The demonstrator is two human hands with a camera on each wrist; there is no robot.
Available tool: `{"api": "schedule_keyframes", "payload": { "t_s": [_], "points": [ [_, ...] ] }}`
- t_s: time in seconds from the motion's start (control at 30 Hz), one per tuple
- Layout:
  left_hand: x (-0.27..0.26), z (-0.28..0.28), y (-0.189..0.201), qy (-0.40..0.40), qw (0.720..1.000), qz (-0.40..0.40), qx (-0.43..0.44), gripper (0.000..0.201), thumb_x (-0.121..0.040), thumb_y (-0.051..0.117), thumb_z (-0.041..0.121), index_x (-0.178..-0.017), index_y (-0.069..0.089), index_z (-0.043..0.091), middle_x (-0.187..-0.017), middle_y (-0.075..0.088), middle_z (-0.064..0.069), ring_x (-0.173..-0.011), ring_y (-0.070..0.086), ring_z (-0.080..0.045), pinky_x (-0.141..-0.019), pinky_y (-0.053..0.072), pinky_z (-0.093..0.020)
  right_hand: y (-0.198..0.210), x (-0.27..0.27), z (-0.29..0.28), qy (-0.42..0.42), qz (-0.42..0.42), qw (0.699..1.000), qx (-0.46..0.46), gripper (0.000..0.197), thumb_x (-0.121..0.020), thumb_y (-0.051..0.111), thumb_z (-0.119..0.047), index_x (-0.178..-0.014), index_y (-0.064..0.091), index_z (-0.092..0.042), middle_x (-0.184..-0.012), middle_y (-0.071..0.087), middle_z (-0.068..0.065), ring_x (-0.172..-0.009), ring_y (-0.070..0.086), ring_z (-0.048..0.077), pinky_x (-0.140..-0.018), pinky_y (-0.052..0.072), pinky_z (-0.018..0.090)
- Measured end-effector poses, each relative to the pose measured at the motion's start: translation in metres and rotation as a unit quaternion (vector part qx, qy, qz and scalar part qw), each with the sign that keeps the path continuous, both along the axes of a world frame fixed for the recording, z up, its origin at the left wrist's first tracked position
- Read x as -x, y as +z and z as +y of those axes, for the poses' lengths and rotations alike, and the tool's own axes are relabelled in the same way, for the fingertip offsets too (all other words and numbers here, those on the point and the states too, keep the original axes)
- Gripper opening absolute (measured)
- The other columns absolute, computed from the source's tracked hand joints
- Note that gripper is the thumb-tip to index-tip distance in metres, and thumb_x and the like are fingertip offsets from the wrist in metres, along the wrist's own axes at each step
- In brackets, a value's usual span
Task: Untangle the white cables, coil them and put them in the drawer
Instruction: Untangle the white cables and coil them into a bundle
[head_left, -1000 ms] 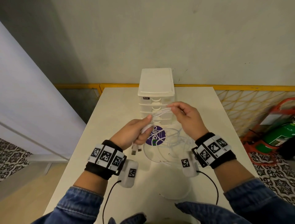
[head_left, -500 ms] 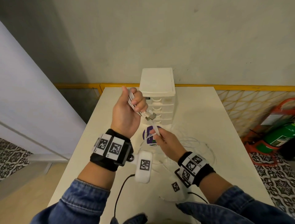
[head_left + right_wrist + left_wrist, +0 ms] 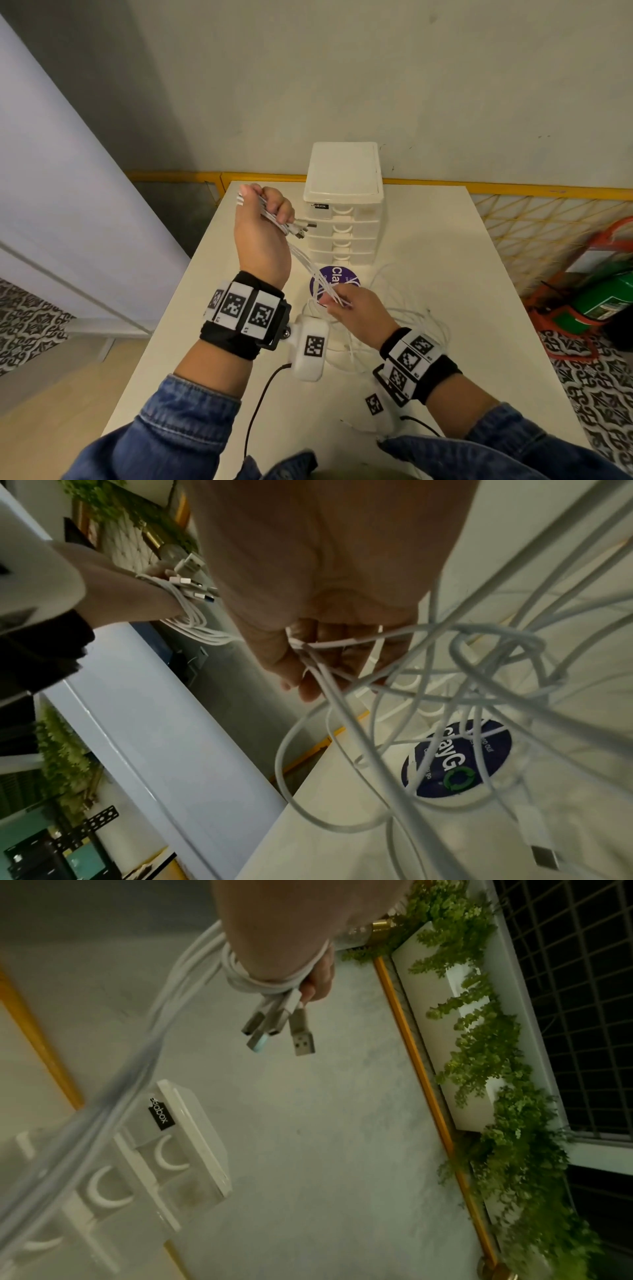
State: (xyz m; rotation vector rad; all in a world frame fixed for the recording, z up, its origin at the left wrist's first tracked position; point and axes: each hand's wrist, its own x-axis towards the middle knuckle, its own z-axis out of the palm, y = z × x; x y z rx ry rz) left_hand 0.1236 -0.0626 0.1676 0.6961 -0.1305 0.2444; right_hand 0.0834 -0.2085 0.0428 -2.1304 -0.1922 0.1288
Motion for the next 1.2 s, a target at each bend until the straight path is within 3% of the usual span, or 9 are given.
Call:
{"api": "schedule_keyframes", "payload": {
  "t_s": [0.13, 0.23, 0.37, 0.53, 0.67, 0.77, 0.87, 1.1, 1.2],
  "points": [
    [0.001, 0.003, -0.008, 0.095, 0.968, -0.018, -0.231, 0.031, -0.103, 0.024, 0.026, -0.076, 0.037, 0.017, -0.061, 0.039, 0.006, -0.054, 0.034, -0.009, -0.054, 0.032, -0.022, 0.004, 0.007, -0.001, 0.040, -0.032, 0.996, -0.067, 0.019, -0.091, 0.057, -0.019, -0.105, 0.070, -0.022, -0.100, 0.071, -0.006, -0.090, 0.065, 0.005, -0.083, 0.051, 0.020],
    [0.003, 0.006, -0.021, 0.124, 0.871, -0.050, -0.472, 0.028, -0.103, 0.028, 0.024, -0.082, 0.042, 0.013, -0.070, 0.042, -0.001, -0.060, 0.043, -0.009, -0.058, 0.040, -0.022, 0.015, 0.011, -0.004, 0.066, -0.075, 0.989, -0.105, 0.021, -0.091, 0.057, -0.015, -0.107, 0.070, -0.016, -0.103, 0.069, -0.010, -0.098, 0.063, -0.001, -0.087, 0.046, 0.013],
    [0.002, 0.011, -0.047, -0.012, 0.729, -0.023, -0.684, 0.032, -0.102, 0.036, 0.030, -0.088, 0.047, 0.004, -0.072, 0.049, -0.008, -0.066, 0.051, -0.024, -0.066, 0.045, -0.043, 0.023, 0.009, -0.013, 0.048, -0.138, 0.982, -0.117, 0.023, -0.090, 0.052, -0.016, -0.103, 0.071, -0.015, -0.097, 0.071, -0.004, -0.093, 0.064, 0.008, -0.084, 0.048, 0.019],
    [0.013, 0.002, -0.056, -0.184, 0.719, 0.008, -0.670, 0.042, -0.103, 0.034, 0.031, -0.070, 0.046, 0.008, -0.055, 0.048, -0.005, -0.052, 0.044, -0.019, -0.057, 0.038, -0.028, 0.021, 0.005, -0.022, 0.009, -0.235, 0.968, -0.083, 0.030, -0.091, 0.047, -0.028, -0.100, 0.068, -0.009, -0.087, 0.063, -0.003, -0.083, 0.057, 0.001, -0.076, 0.041, 0.012],
    [0.021, -0.003, -0.051, -0.324, 0.759, 0.065, -0.560, 0.055, -0.092, 0.042, 0.058, -0.063, 0.043, 0.011, -0.044, 0.034, 0.004, -0.040, 0.026, -0.010, -0.041, 0.025, -0.019, 0.032, -0.002, -0.036, -0.016, -0.217, 0.972, -0.086, 0.017, -0.083, 0.059, -0.034, -0.087, 0.066, -0.019, -0.081, 0.064, -0.005, -0.077, 0.059, 0.005, -0.071, 0.045, 0.019],
    [0.025, -0.006, -0.046, -0.270, 0.750, 0.024, -0.604, 0.046, -0.091, 0.060, 0.039, -0.061, 0.046, 0.008, -0.040, 0.038, 0.008, -0.037, 0.032, -0.008, -0.042, 0.027, -0.018, 0.030, -0.006, -0.046, -0.023, -0.160, 0.985, -0.066, 0.016, -0.074, 0.075, -0.030, -0.083, 0.066, -0.021, -0.075, 0.064, -0.007, -0.071, 0.059, 0.008, -0.066, 0.046, 0.020],
    [0.021, -0.002, -0.042, -0.191, 0.808, 0.056, -0.555, 0.043, -0.091, 0.062, 0.026, -0.057, 0.042, 0.011, -0.039, 0.038, 0.005, -0.035, 0.031, -0.011, -0.041, 0.028, -0.021, 0.013, -0.007, -0.051, -0.031, -0.141, 0.989, 0.040, 0.025, -0.071, 0.079, -0.022, -0.087, 0.064, -0.011, -0.077, 0.058, -0.003, -0.069, 0.053, 0.011, -0.064, 0.041, 0.023],
    [0.015, 0.014, -0.030, -0.053, 0.887, 0.103, -0.447, 0.040, -0.092, 0.059, 0.022, -0.058, 0.041, 0.011, -0.044, 0.034, 0.000, -0.037, 0.026, -0.012, -0.041, 0.024, -0.022, -0.013, 0.001, -0.059, -0.033, -0.198, 0.977, 0.070, 0.044, -0.076, 0.070, -0.027, -0.115, 0.062, -0.008, -0.118, 0.053, 0.000, -0.109, 0.050, 0.016, -0.098, 0.043, 0.038],
    [0.015, 0.020, -0.029, -0.021, 0.895, 0.113, -0.431, 0.042, -0.093, 0.057, 0.022, -0.055, 0.041, 0.012, -0.044, 0.035, 0.000, -0.036, 0.029, -0.012, -0.041, 0.028, -0.020, -0.008, 0.001, -0.059, -0.079, -0.189, 0.978, 0.042, 0.053, -0.075, 0.076, -0.031, -0.123, 0.057, -0.017, -0.129, 0.046, -0.003, -0.120, 0.043, 0.009, -0.103, 0.037, 0.025]
  ]
}}
